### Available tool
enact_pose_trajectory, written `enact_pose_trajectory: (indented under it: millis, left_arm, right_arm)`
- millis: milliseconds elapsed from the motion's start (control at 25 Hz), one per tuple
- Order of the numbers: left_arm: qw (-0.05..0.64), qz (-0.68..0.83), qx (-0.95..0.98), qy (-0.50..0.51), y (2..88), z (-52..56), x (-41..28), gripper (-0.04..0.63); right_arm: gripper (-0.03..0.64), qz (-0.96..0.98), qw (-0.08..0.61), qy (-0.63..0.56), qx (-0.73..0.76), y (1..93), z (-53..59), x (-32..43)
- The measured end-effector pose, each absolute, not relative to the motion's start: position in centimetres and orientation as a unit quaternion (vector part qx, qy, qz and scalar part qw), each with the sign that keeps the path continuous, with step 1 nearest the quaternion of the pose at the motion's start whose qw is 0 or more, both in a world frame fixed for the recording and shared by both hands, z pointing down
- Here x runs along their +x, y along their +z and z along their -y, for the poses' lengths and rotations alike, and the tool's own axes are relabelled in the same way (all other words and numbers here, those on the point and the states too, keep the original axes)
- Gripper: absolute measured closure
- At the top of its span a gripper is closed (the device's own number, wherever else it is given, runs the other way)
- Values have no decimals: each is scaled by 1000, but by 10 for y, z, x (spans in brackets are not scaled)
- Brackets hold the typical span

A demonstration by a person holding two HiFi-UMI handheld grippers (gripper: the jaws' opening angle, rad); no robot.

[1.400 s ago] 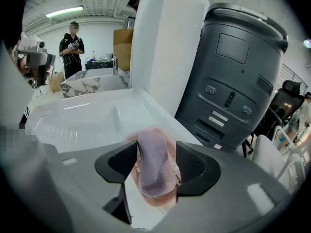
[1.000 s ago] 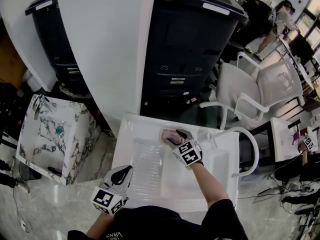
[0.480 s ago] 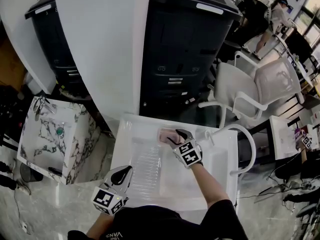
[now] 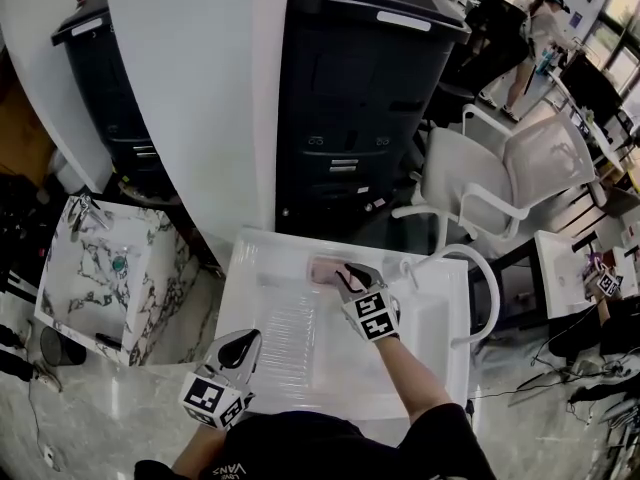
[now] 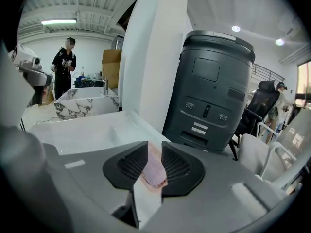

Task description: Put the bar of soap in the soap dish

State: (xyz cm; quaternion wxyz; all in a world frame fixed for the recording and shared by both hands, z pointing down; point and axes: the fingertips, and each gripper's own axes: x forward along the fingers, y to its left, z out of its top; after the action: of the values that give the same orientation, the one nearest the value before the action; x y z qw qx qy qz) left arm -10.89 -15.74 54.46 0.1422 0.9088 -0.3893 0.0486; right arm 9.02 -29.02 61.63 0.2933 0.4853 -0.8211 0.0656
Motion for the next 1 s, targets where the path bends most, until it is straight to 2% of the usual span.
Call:
enact_pose_trajectory:
  millis: [160,240,1000]
  left_arm:
    - [137,390,909,48,538,155,-101,548]
    - [134,391,909,48,534,154,-97,548]
    - [109,413,904,33,508,136,-61,548]
  right_arm:
    - [598,823,268,67,497,600,279,95]
    - [614,826,249,71,501,591,273,97]
    - [614,849,118,67,511,518,194,115]
